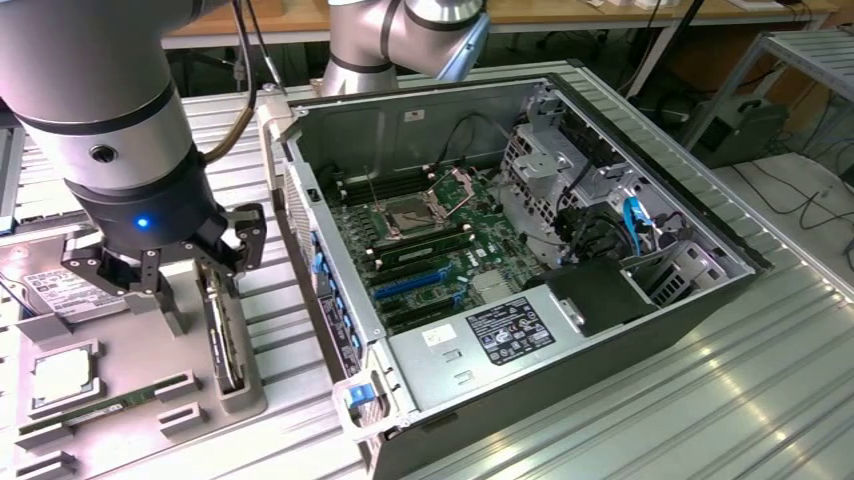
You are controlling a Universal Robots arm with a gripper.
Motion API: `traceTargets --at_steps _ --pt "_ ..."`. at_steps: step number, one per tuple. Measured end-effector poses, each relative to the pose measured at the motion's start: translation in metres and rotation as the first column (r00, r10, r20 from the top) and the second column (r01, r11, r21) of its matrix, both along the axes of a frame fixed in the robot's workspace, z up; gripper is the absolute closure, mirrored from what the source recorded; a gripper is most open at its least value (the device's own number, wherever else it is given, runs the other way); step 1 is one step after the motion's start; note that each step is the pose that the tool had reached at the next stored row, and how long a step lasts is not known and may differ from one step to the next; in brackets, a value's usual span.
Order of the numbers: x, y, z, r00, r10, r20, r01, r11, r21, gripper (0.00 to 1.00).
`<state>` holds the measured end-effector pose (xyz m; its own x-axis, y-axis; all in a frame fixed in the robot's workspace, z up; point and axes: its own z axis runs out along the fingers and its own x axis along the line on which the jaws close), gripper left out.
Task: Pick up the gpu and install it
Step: 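Pick up the gpu and move the gpu toward the slot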
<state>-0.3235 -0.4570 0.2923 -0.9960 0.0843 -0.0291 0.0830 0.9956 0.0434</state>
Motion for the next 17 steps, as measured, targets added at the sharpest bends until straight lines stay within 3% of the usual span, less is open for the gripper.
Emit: traceTargets --at_steps 17 --pt "-0.0001 0.0009 -0.0102 0.997 -0.077 0.0001 0.077 0.997 0.0001 0.4"
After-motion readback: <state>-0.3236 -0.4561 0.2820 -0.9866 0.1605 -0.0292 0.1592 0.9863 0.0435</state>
